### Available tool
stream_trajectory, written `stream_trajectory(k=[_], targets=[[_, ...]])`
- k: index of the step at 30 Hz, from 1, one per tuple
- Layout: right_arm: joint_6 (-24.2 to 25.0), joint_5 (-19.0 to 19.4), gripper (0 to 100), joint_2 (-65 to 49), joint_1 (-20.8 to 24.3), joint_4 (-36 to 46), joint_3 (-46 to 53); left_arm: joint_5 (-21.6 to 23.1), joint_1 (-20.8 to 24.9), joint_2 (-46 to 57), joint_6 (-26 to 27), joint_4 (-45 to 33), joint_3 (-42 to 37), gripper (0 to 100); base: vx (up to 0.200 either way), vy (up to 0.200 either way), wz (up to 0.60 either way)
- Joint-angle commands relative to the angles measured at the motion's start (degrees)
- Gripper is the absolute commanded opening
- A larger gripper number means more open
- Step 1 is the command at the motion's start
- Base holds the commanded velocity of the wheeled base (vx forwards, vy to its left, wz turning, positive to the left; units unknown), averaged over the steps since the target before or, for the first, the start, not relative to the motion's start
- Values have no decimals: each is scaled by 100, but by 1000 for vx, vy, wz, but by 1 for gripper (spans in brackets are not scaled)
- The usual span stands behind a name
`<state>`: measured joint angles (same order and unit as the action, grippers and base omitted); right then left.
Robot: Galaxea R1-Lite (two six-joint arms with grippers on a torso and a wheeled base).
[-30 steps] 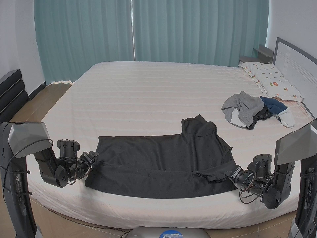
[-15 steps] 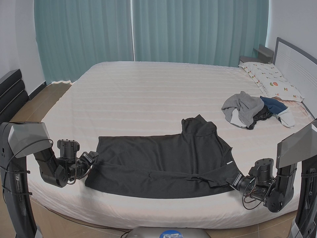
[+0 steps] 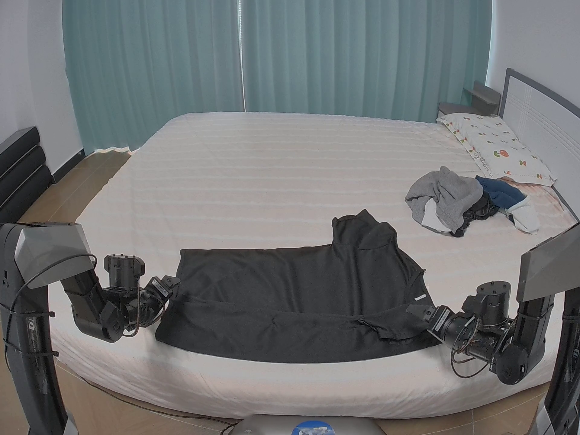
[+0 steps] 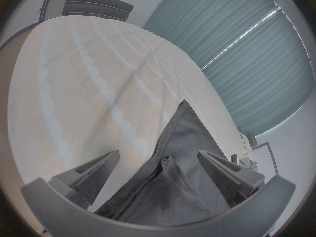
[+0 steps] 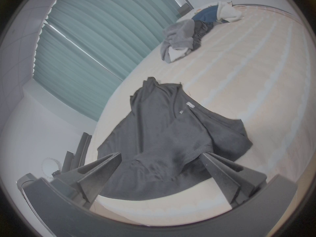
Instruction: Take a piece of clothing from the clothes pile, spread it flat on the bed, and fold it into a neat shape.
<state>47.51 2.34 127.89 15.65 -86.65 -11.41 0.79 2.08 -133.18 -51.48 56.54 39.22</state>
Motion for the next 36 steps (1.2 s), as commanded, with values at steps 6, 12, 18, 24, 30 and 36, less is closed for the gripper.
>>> stream_trajectory(k=[6,12,18,24,30,36], targets=[[224,47,100,-36,26,-106,-494,9,-112,64,-380,349,-11,100,0,0,0],[127,12,100,-414,34,-19,-204,9,-112,20,-380,454,-28,100,0,0,0],[-163,3,100,-924,-54,17,-72,9,-121,12,-380,454,-2,100,0,0,0],[-312,3,100,-1065,-45,192,-2,0,-147,20,-389,463,16,100,0,0,0],[-813,30,100,-1056,-62,1010,-28,0,-147,12,-389,463,16,100,0,0,0],[-637,65,100,-924,43,772,-169,0,-147,12,-389,463,16,100,0,0,0]])
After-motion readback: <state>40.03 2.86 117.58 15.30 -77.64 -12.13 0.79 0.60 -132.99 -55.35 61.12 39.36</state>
